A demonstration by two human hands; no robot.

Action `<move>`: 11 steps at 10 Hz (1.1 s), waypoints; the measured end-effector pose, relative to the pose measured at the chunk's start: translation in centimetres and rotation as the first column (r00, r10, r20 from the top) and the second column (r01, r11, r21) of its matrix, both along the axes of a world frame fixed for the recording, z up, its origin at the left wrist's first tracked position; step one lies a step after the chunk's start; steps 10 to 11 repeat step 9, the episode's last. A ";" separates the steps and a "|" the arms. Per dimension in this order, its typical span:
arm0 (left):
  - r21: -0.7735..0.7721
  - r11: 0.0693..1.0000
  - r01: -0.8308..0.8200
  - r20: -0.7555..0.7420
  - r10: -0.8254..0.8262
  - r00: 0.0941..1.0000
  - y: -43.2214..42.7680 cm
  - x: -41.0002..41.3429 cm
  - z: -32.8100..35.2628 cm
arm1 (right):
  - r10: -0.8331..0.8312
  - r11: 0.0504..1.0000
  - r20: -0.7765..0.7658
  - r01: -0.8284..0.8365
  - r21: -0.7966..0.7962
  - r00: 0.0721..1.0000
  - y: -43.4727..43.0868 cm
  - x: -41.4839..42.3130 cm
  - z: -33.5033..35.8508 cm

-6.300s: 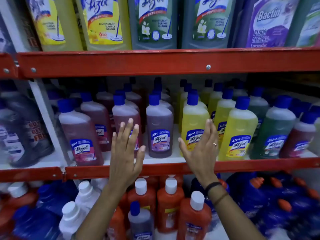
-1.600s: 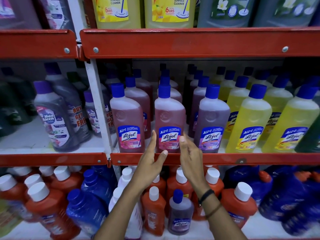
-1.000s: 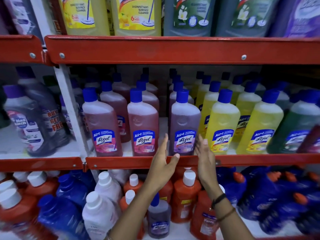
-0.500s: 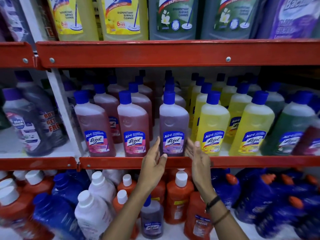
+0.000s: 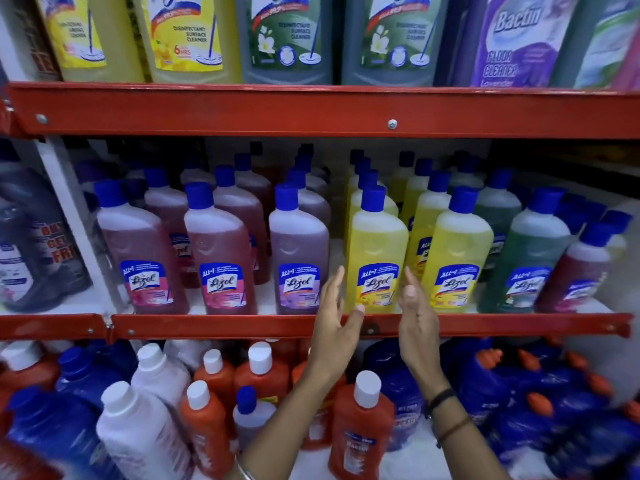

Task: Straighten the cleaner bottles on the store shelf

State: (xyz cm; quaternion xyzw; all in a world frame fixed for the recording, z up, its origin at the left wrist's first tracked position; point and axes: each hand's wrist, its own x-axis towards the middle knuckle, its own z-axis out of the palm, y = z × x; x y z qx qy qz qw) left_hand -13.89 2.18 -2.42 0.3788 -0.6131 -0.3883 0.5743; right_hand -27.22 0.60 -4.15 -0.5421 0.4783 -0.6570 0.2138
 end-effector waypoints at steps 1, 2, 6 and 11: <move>0.041 0.998 0.045 -0.032 -0.043 0.999 -1.1 -0.5 -0.2 | 0.088 0.996 0.057 -0.088 -0.001 0.994 -0.1 -0.3 0.3; 0.063 0.996 0.062 -0.062 -0.058 0.996 -1.6 -0.8 -0.2 | 0.092 0.996 0.152 -0.091 -0.017 0.984 0.0 -0.2 0.5; 0.091 0.990 0.110 -0.085 -0.102 0.991 -2.2 -0.8 -0.3 | 0.074 0.997 0.252 -0.077 0.002 0.965 0.2 -0.7 0.8; -0.026 1.000 0.016 -0.112 -0.019 0.993 -0.4 -0.3 1.0 | 0.034 0.999 0.217 -0.032 -0.013 0.975 1.5 -0.9 0.1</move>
